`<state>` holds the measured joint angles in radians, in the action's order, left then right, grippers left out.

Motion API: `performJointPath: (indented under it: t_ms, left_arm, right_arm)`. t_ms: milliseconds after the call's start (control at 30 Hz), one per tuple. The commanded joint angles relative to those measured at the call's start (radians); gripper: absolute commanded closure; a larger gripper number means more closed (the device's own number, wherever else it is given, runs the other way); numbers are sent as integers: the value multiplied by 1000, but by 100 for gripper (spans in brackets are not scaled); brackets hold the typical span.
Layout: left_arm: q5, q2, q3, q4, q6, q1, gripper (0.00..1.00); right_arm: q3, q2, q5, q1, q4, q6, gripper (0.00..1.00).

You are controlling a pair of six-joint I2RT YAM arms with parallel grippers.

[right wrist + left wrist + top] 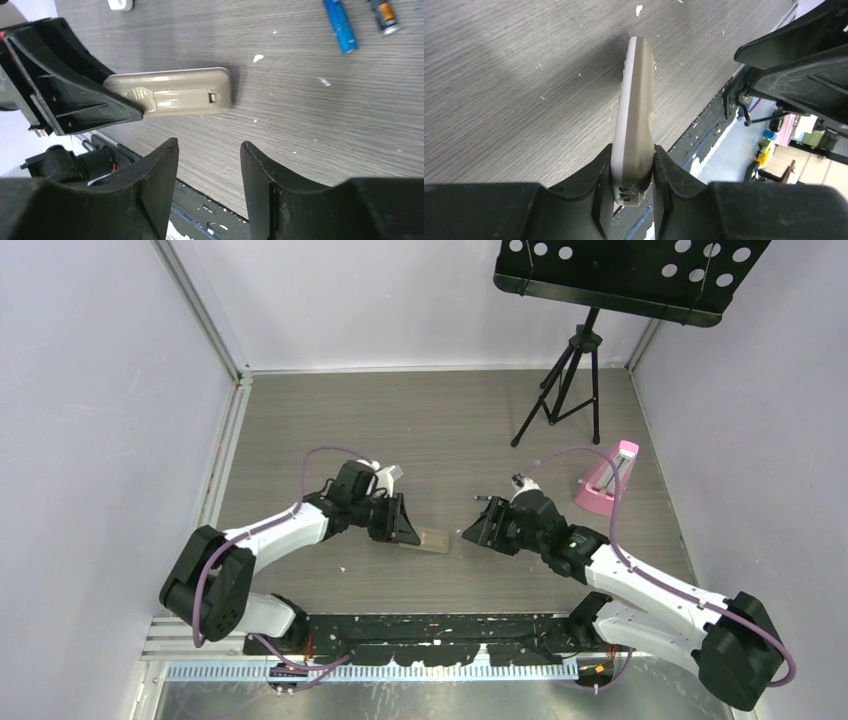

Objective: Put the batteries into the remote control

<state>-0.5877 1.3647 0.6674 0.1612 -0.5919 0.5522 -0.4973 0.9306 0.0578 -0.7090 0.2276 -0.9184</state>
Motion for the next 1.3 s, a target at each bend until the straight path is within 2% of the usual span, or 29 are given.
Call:
performJointPath:
  t_ms: [0,267,433,633,733,933,1267]
  left_arm:
    - [-75,43,16,84,5,0,100]
    - [-47,66,42,174,18,0,100]
    - [-41,96,47,180,20,0,100]
    - [-12,129,57,209,16,0,100]
    - [2,144,63,229,5,0,100]
    - [46,151,72,265,5,0,100]
    - [52,168,90,271,14,0,100]
  right_arm:
    - [16,50,-39,-73,-173,-64,47]
    - [35,242,-135,-136,-335,-144,51]
    - [25,317,-109,-138,-420,-151,52]
    - [20,356,-40,-138,-465,-174,65]
    - [5,360,-27,-138,-427,-171,68]
    - [-3,361,-16,-138,-369,-183,63]
    - [-6,374,-2,-139,-351,-185,61]
